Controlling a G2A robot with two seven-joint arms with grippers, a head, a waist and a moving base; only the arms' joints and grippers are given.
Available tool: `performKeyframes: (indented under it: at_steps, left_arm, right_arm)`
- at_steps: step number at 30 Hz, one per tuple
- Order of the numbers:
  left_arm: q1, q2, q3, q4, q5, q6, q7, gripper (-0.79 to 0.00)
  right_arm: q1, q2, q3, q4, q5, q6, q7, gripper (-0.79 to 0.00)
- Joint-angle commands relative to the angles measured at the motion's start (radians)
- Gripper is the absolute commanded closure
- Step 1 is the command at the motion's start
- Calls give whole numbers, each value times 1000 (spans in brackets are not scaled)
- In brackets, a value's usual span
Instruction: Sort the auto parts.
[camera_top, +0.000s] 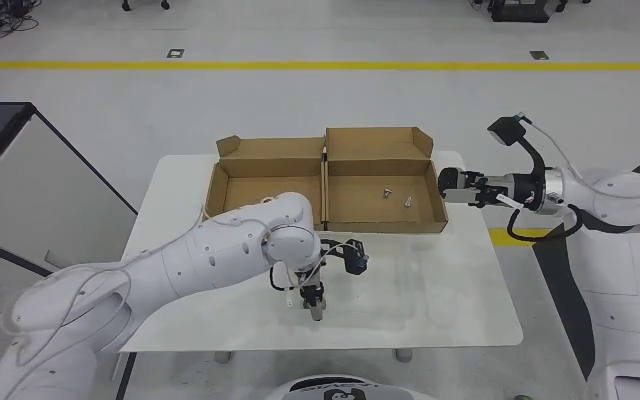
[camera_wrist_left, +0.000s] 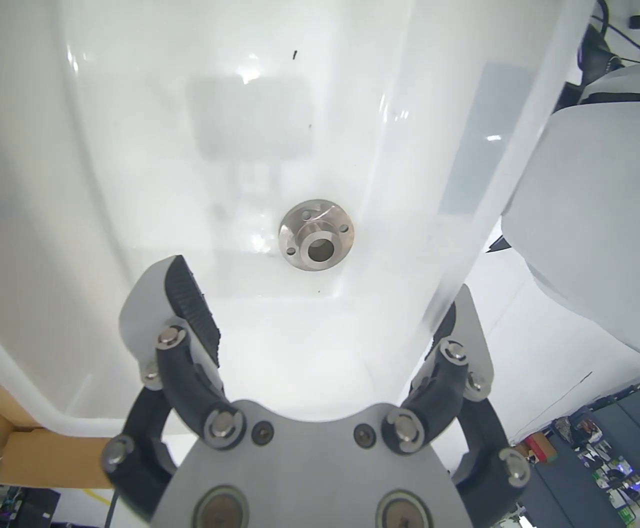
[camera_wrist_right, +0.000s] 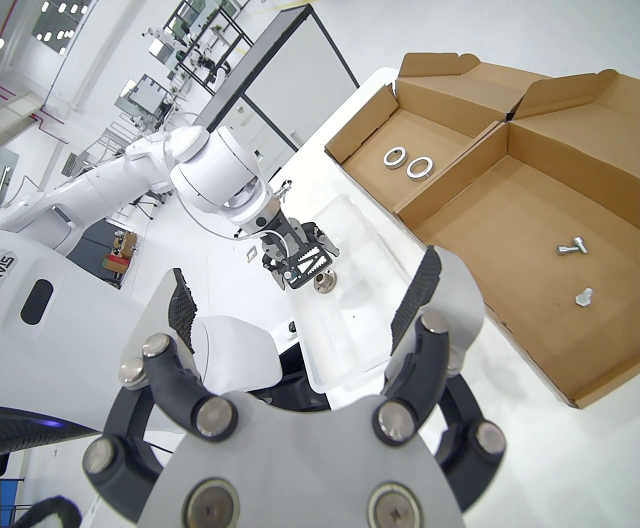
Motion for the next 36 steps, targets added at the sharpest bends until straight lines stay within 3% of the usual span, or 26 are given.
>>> performKeyframes:
  at_steps: [1,10,22,27,36]
  left_arm:
    - [7,-6,0,-1,27,2,-2,-785]
    - [-18,-17,0,-2,8,-49,49,-785]
    - [-102,38,0,-75,-70,-94,94,-785]
    - [-128,59,0,-86,-12,-57,57,-785]
    - [-92,42,0,-50,66,-35,35,-785]
  right_arm:
    - [0,0,0,0,0,0,0,-785]
    - [0,0,0,0,0,0,0,-785]
    - [0,0,0,0,0,0,0,-785]
    - [0,0,0,0,0,0,0,-785]
    - [0,0,0,0,0,0,0,-785]
